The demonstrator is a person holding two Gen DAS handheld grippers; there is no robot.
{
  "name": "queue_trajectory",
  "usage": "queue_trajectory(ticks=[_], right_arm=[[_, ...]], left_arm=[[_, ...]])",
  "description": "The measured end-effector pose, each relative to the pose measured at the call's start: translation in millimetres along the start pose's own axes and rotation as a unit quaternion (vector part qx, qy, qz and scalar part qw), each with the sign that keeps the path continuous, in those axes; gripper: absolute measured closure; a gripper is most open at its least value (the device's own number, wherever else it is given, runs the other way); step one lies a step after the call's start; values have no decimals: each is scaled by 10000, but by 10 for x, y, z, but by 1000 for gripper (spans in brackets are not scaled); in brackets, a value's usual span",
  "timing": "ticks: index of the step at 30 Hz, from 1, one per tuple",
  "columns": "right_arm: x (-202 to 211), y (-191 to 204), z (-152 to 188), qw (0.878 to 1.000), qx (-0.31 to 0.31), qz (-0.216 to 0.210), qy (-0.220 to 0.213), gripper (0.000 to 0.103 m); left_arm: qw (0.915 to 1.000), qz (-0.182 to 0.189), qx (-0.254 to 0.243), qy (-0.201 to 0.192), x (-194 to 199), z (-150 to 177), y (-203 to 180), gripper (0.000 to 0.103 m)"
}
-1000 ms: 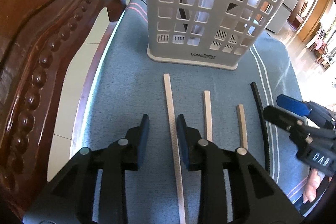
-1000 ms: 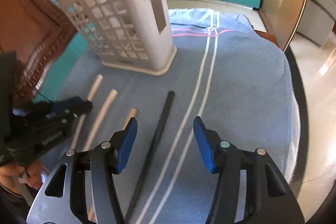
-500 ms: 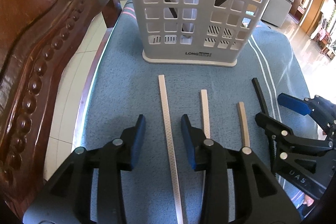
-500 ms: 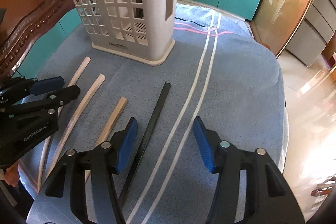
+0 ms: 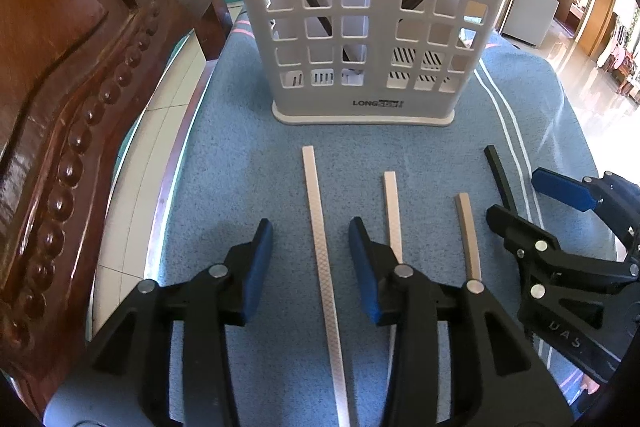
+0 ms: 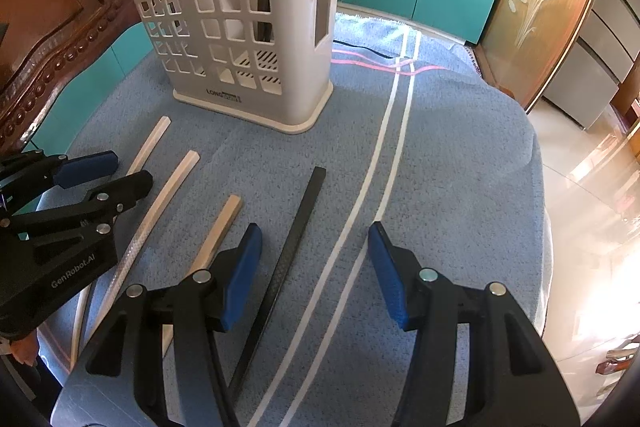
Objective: Organize utensils
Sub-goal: 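Grasp a light wood chopstick with the left tool while the right tool grasps the black chopstick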
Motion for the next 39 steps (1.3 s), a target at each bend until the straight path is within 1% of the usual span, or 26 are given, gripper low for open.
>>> queue_trajectory(ticks=[1, 2, 3, 4, 5, 6, 8, 11, 12, 15, 18, 22, 25, 28, 31, 33, 35, 37, 39], right_arm=[[4, -4, -1, 10000, -9, -12, -10, 50], [13, -4, -2, 10000, -24, -34, -28, 58], [16, 4, -1, 9999, -44, -111, -24, 68], [29, 20, -8, 9998, -67, -186, -23, 73], [31, 24, -17, 9995, -121, -302, -26, 80], [36, 17, -33, 9992, -175, -364, -33, 85], [44, 0, -48, 9988, -253, -419, -44, 90], [54, -5, -58, 9984, -281, -477, -60, 92], [60, -6, -61, 9984, -280, -484, -65, 93], [67, -34, -83, 9986, -249, -462, -77, 94], [64, 5, -64, 9992, -141, -360, -77, 94], [67, 73, -21, 9997, 57, -218, -42, 94], [64, 108, -4, 9998, 107, -147, -12, 93], [69, 93, -2, 9998, -25, -203, 8, 92], [72, 57, -17, 9992, -225, -319, 61, 84], [72, 72, -21, 9989, -222, -398, 74, 73], [66, 129, -20, 9993, -99, -362, 83, 67], [64, 173, -4, 9997, 13, -241, 68, 67], [65, 186, 4, 9997, 20, -229, 34, 68]], left_arm=[[10000, -6, -3, -2, 2, 1, -8, 62], [10000, -17, -8, -8, 4, 1, -15, 62], [10000, -33, -16, -18, 7, -2, -23, 62], [10000, -47, -27, -26, 11, -5, -33, 62], [10000, -49, -31, -31, 12, -7, -41, 62], [10000, -40, -18, -29, 13, -7, -47, 62], [10000, -3, 24, -28, 9, -7, -45, 62], [10000, 67, 44, -30, 1, -11, -40, 65], [10000, 81, 26, -38, -4, -7, -29, 68], [9999, 83, -23, -62, -2, -10, -48, 73], [9999, 74, -38, -72, 3, -12, -67, 74], [9999, 130, -56, -64, 10, -7, -87, 79], [9999, 112, -61, -59, 15, -7, -111, 79], [9999, 131, -23, -23, 7, -6, -101, 78], [9999, 117, -34, -8, 15, 0, -89, 78], [9999, 115, -7, 21, 17, -11, -68, 76], [9999, 123, 8, 35, 12, -8, -51, 75], [9999, 97, -15, 24, 11, -11, -45, 75], [10000, 65, -47, 8, 6, -18, -55, 75]])
Point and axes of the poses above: each gripper's, at about its wrist camera, not at the fingertips, and x roughly against the way its jaws point, y to its left, z to its underside, the point moved 7 cm from there along -x, roughly the way its jaws point, and after that the axes turned 10 degrees about -z, right-handed, at the moved point
